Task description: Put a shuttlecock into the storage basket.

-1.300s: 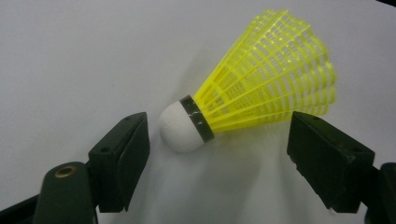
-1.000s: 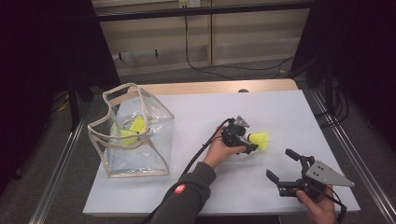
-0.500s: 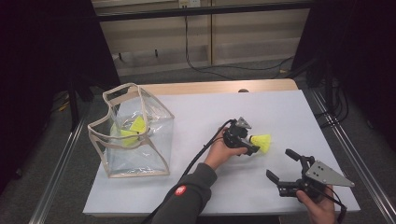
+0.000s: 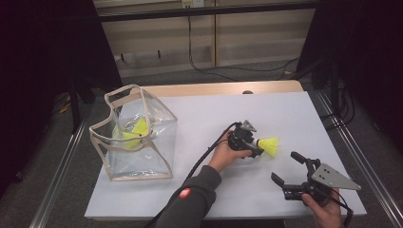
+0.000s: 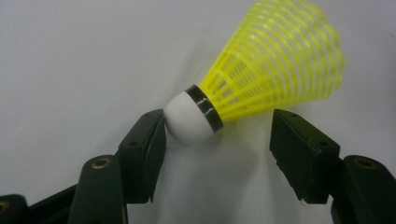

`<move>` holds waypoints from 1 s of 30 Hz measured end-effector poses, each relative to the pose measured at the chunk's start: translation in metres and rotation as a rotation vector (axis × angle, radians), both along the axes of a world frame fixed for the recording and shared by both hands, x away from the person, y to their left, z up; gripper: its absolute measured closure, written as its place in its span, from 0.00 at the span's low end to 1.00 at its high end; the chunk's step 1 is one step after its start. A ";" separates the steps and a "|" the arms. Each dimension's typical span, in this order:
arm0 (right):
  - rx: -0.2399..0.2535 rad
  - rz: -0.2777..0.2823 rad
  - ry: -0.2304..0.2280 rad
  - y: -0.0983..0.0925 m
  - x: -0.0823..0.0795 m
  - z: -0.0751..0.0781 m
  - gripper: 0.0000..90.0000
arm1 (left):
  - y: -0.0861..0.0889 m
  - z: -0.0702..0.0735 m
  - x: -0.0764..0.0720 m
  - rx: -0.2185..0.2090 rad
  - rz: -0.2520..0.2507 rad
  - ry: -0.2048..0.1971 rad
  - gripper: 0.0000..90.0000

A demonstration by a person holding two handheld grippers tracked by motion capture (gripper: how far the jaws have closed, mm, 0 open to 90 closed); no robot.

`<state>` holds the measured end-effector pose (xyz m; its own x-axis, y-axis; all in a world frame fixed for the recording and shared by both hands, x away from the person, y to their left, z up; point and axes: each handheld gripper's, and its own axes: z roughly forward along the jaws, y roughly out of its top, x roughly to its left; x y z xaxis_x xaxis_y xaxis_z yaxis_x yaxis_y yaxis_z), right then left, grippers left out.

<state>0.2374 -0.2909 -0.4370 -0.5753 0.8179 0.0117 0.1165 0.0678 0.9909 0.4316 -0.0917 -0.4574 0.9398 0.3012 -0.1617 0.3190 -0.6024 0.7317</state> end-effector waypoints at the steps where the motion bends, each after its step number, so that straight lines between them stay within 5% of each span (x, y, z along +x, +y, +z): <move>1: 0.001 0.000 -0.001 0.000 0.000 0.000 0.04 | 0.000 0.001 -0.001 0.008 -0.003 0.000 0.43; 12: -0.005 0.003 0.001 0.000 0.001 0.000 0.04 | -0.005 0.002 -0.004 -0.028 -0.030 -0.030 0.40; 24: -0.005 0.004 0.001 0.000 0.000 0.000 0.04 | -0.003 0.005 -0.009 0.013 -0.059 0.022 0.68; 30: -0.007 0.004 -0.003 0.001 0.000 0.000 0.04 | -0.003 0.005 -0.012 -0.004 -0.073 0.020 0.76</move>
